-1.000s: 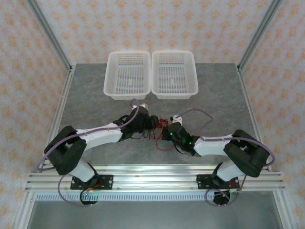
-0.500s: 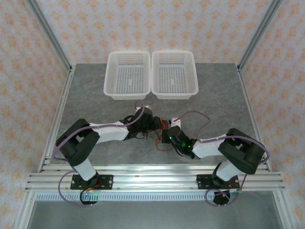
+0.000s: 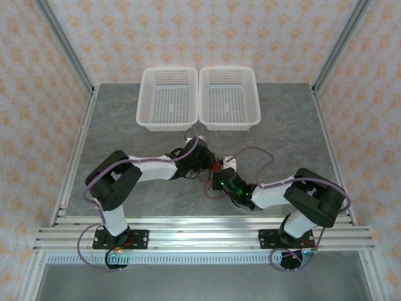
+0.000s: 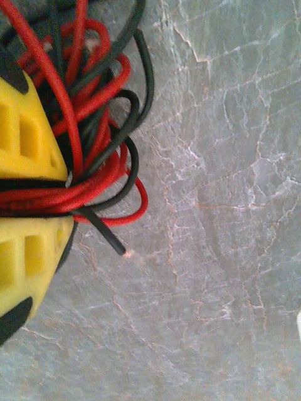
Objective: Untangle the cables
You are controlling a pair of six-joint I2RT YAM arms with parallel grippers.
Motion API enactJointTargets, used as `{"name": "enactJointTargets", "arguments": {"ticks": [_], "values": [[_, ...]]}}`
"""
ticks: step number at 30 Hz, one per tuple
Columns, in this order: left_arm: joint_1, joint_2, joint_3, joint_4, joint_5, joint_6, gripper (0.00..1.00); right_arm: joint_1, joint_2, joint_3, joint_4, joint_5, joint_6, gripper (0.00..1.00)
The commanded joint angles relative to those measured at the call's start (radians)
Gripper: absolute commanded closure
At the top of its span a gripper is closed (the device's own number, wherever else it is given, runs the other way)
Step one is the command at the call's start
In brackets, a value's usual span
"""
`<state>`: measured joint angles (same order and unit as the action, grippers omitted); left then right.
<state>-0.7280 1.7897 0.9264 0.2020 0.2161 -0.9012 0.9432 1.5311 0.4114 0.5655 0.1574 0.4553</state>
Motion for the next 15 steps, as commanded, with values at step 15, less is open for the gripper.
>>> {"name": "enactJointTargets", "arguments": {"ticks": [15], "values": [[0.004,-0.188,0.018,-0.371,-0.223,0.195,1.00,-0.059,-0.200,0.007,-0.326,0.197,0.091,1.00]]}}
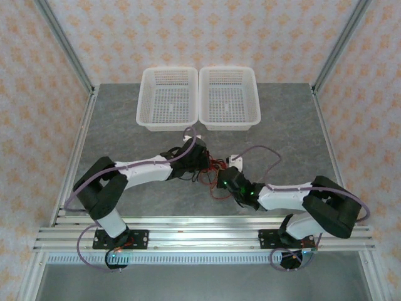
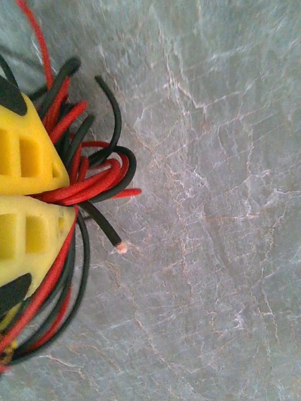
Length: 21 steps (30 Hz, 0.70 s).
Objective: Untangle the cables
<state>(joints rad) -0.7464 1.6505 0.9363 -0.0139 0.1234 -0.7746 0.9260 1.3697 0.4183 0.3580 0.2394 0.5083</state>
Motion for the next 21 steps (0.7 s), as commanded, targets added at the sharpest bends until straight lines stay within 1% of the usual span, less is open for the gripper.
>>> {"name": "enactJointTargets", "arguments": {"ticks": [1,8,13,21], "values": [[0.022,-0.065,-0.002,-0.161,-0.136,0.072,1.00,-0.054,-0.048,-0.006,-0.122,0.111,0.037,1.00],[0.032,-0.122,-0.122,-0.096,-0.123,0.074,1.00,-0.085,-0.059,-0.005,-0.167,0.121,-0.003,1.00],[0.033,-0.120,-0.191,-0.044,-0.121,0.058,1.00,-0.090,-0.044,0.012,-0.196,0.110,0.005,1.00],[0.035,-0.117,-0.283,0.014,-0.147,0.017,1.00,-0.096,0.005,0.094,-0.266,0.005,0.089,1.00]]}}
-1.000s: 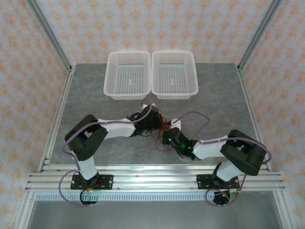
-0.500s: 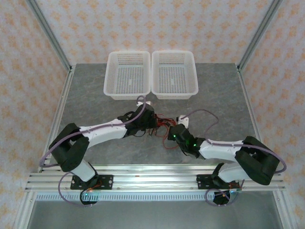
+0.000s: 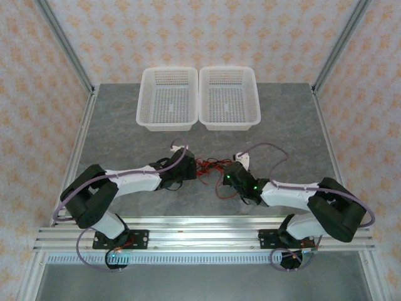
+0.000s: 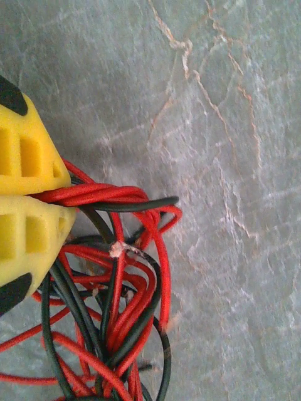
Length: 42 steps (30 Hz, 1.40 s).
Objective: Untangle the cables
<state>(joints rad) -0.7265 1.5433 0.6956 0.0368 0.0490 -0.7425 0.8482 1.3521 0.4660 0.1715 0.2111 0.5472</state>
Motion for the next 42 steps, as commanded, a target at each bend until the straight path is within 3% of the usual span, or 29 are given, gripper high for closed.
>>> {"name": "enactJointTargets", "arguments": {"ticks": [1,9,14,20,23,28,34,42], "values": [[0.016,-0.010,-0.046,-0.042,-0.084,-0.015,1.00,-0.018,0.035,0.062,-0.102,0.022,0.063,1.00],[0.016,-0.070,-0.018,-0.179,-0.273,0.005,1.00,-0.052,0.083,0.162,-0.297,-0.091,0.051,1.00],[0.018,-0.129,0.024,-0.255,-0.393,0.030,1.00,-0.157,0.035,0.163,-0.305,-0.301,-0.065,1.00],[0.018,-0.186,0.009,-0.226,-0.454,0.058,1.00,-0.285,0.007,0.131,-0.234,-0.574,-0.024,1.00],[0.018,-0.190,-0.014,-0.177,-0.440,0.079,1.00,-0.302,0.050,0.145,-0.231,-0.641,-0.019,0.91],[0.016,-0.154,-0.022,-0.148,-0.412,0.100,1.00,-0.302,0.084,0.193,-0.319,-0.597,-0.109,0.72],[0.013,-0.150,-0.042,-0.101,-0.364,0.112,1.00,-0.256,-0.053,0.229,-0.398,-0.480,-0.281,0.41],[0.012,-0.163,-0.021,-0.113,-0.338,0.122,1.00,-0.020,-0.089,0.313,-0.395,-0.232,-0.440,0.32]]}}
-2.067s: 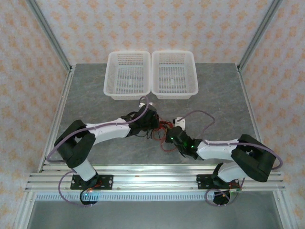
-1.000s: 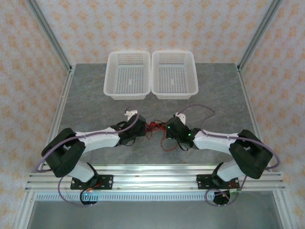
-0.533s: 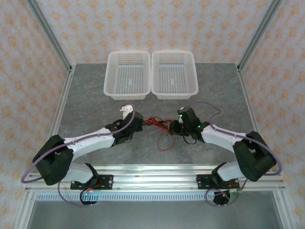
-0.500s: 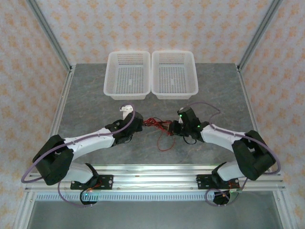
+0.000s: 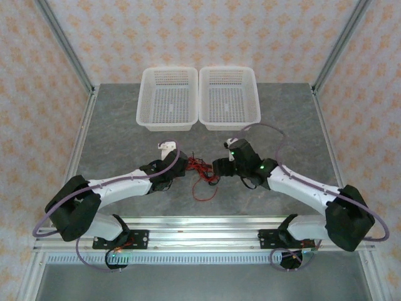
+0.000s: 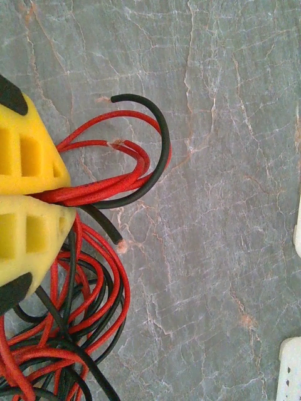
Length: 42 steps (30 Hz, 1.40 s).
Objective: Untangle the cables
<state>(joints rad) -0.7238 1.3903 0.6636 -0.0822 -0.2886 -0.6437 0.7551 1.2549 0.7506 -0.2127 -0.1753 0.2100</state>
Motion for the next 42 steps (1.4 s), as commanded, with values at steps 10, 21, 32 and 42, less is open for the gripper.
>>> {"name": "enactJointTargets", "arguments": {"ticks": [10,21,32,42], "values": [[0.009,-0.033,0.038,-0.028,-0.033,0.052,1.00,0.206,0.225,0.090,0.120,0.306,-0.312,0.33],[0.009,-0.051,0.052,-0.052,-0.041,0.078,1.00,0.239,0.456,0.105,0.172,0.366,-0.306,0.37],[0.020,-0.142,0.057,-0.195,-0.169,0.063,0.93,0.236,0.389,0.063,0.149,0.413,-0.239,0.92],[0.115,-0.155,0.013,-0.189,-0.252,-0.020,0.86,0.090,0.190,-0.028,0.188,-0.100,-0.178,0.96]]}}
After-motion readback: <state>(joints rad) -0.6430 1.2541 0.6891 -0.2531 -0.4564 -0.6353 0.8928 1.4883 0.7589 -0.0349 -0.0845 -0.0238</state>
